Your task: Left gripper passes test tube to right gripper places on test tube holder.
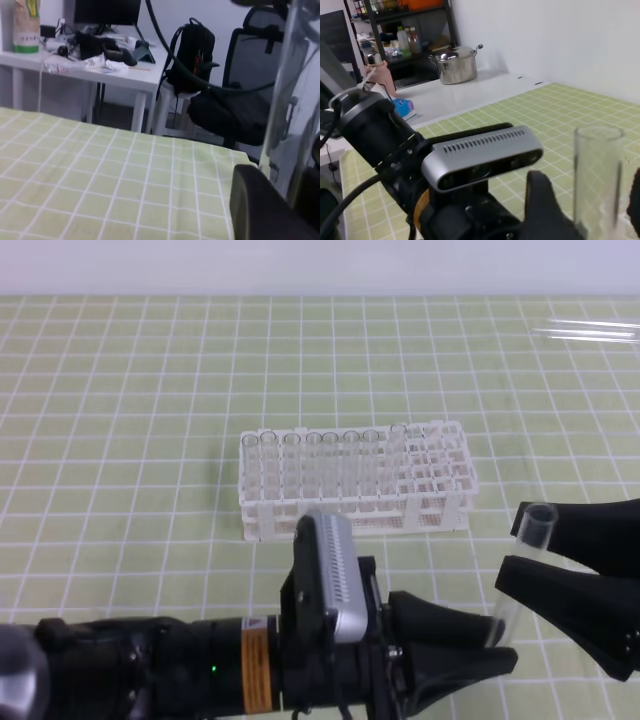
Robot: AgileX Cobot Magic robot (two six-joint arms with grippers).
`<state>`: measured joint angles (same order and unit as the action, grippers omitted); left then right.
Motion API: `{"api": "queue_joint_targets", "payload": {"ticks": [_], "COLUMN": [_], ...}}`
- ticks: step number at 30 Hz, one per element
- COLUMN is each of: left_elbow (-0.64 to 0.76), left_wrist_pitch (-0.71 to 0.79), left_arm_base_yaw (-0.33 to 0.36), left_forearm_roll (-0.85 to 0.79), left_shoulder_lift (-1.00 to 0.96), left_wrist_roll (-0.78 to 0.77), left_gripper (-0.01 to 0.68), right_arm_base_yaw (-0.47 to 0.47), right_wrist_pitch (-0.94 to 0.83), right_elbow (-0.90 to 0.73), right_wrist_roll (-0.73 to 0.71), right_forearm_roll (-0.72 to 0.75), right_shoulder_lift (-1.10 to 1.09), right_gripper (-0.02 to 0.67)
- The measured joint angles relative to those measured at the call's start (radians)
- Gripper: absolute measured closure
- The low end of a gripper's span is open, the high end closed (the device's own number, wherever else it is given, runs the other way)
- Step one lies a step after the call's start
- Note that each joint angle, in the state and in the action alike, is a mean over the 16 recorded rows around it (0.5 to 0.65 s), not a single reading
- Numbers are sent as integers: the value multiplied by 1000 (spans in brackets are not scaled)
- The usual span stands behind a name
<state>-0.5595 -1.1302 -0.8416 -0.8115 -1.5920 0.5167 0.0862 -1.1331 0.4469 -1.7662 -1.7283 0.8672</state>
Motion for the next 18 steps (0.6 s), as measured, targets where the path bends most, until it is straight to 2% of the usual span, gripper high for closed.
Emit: {"api": "queue_joint_targets", "payload": {"ticks": [18], "left_elbow": [-19], "left_wrist_pitch": [50], "left_arm_base_yaw": [0], "left_forearm_roll": [-38], "left_shoulder_lift": [-5], "left_wrist_roll": [6], "left_gripper": [618], "right_arm_base_yaw": [0], "right_wrist_pitch": [6], "right_elbow": [0], "right_wrist_roll": [0], "right_forearm_roll": [0], "right_shoulder_lift": [0], "right_gripper": [402]}}
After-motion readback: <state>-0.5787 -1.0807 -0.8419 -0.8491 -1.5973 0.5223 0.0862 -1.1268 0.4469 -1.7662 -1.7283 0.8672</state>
